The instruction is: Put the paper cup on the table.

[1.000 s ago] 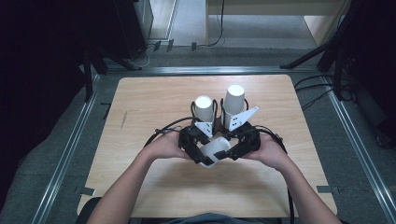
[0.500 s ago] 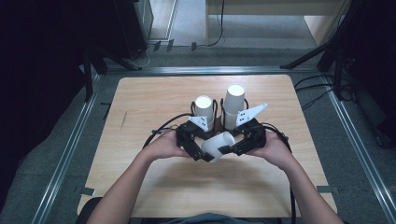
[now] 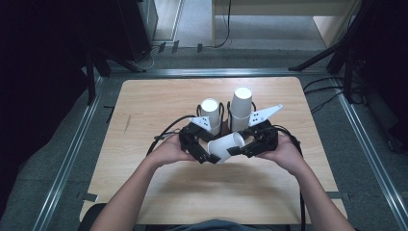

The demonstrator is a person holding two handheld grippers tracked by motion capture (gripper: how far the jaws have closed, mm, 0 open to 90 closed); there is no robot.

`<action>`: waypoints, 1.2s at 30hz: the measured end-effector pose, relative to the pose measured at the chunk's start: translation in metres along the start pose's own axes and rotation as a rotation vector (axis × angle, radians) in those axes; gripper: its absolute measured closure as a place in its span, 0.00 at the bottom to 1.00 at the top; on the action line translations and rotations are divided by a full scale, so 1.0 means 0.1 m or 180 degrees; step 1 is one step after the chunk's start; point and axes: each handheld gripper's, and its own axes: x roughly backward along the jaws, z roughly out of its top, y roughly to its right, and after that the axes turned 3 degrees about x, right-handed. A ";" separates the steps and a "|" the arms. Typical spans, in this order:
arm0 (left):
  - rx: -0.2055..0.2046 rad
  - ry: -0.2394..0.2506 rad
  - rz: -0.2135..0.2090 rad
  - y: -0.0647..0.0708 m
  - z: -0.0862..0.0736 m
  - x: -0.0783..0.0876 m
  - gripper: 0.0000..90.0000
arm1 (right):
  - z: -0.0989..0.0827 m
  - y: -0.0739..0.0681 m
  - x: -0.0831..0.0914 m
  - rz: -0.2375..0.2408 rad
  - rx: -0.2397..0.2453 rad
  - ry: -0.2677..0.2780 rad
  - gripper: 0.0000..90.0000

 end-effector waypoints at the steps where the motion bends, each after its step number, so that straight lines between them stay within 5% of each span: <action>1: 0.0005 0.0019 0.0001 0.00 0.00 0.00 0.02 | 0.00 0.00 0.00 0.0001 -0.0002 0.0010 0.37; 19: -0.0099 0.0237 -0.0099 0.06 0.00 -0.02 0.08 | 0.08 -0.05 0.06 0.0091 -0.0008 0.0269 0.37; 26: -0.0115 0.0313 -0.0117 0.05 -0.01 0.02 0.21 | 0.06 -0.03 0.07 0.0129 -0.0042 0.0301 0.37; 29: -0.0206 0.0316 -0.0038 0.07 -0.01 0.04 0.25 | 0.06 -0.03 0.07 0.0123 -0.0038 0.0301 0.38; 36: -0.0170 0.0194 -0.0068 0.05 0.00 0.05 0.27 | 0.05 -0.04 0.07 0.0107 0.0035 0.0262 0.36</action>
